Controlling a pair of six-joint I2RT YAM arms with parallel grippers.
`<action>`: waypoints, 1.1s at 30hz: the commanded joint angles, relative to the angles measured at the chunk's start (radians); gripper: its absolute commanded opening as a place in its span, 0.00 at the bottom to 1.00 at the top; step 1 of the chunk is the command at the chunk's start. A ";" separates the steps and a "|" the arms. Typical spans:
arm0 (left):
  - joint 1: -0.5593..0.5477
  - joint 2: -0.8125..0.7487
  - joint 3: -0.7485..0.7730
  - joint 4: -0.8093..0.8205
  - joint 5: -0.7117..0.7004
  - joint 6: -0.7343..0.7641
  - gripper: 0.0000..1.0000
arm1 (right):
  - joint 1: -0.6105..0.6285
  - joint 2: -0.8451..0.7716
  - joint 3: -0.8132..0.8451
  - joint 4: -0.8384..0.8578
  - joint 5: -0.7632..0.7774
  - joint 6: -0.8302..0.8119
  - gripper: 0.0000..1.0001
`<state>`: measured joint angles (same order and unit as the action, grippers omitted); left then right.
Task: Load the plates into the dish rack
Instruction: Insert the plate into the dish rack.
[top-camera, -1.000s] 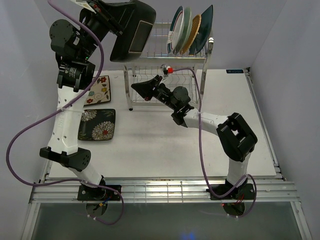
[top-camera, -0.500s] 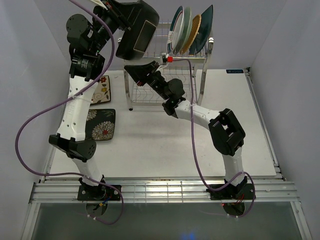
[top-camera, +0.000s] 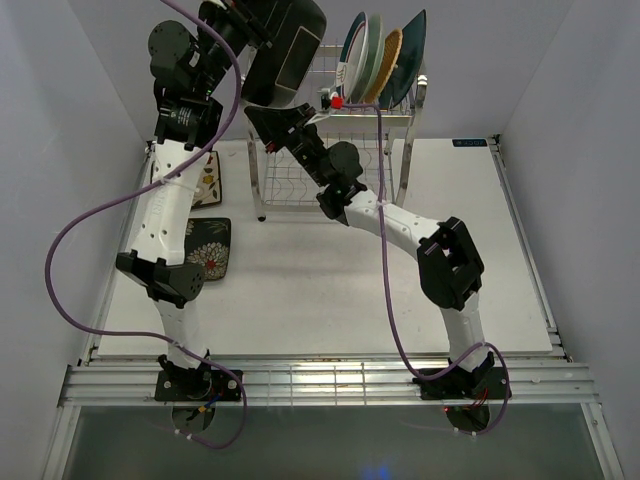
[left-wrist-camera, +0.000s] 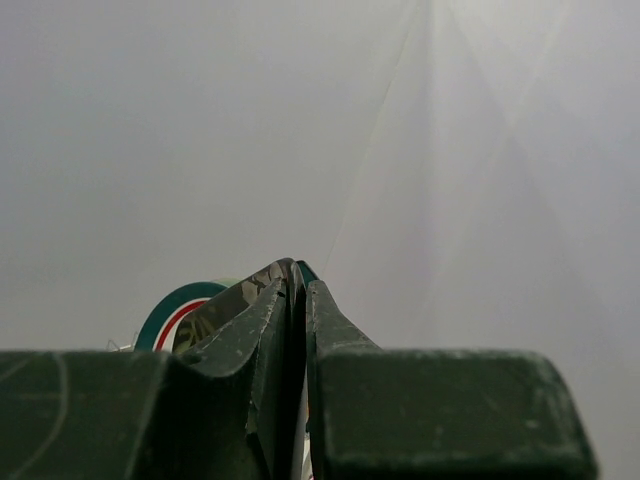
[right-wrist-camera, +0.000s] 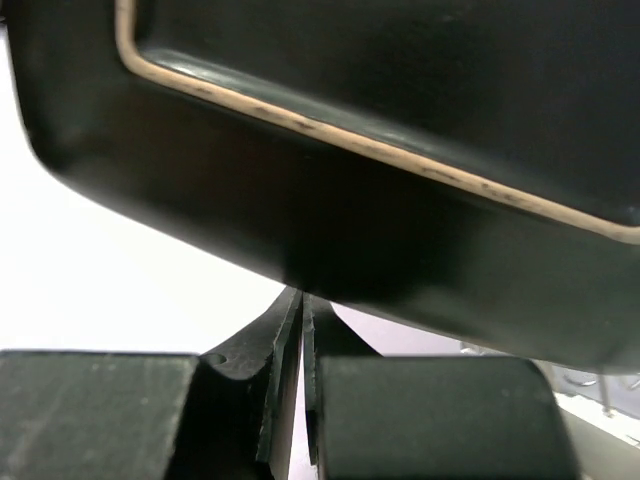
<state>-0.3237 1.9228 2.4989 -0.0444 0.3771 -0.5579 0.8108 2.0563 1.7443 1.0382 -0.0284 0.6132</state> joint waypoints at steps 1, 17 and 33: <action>-0.011 -0.036 0.078 0.138 -0.043 0.012 0.00 | -0.005 0.005 0.069 -0.021 0.076 -0.055 0.08; -0.087 0.061 0.161 0.147 -0.128 0.108 0.00 | -0.074 -0.042 0.041 -0.067 0.102 -0.043 0.08; -0.169 0.143 0.132 0.202 -0.322 0.233 0.00 | -0.148 -0.119 -0.115 -0.010 0.134 -0.010 0.08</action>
<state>-0.4747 2.1178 2.6076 0.0380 0.1432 -0.3485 0.6933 1.9995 1.6463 0.9600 0.0540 0.6044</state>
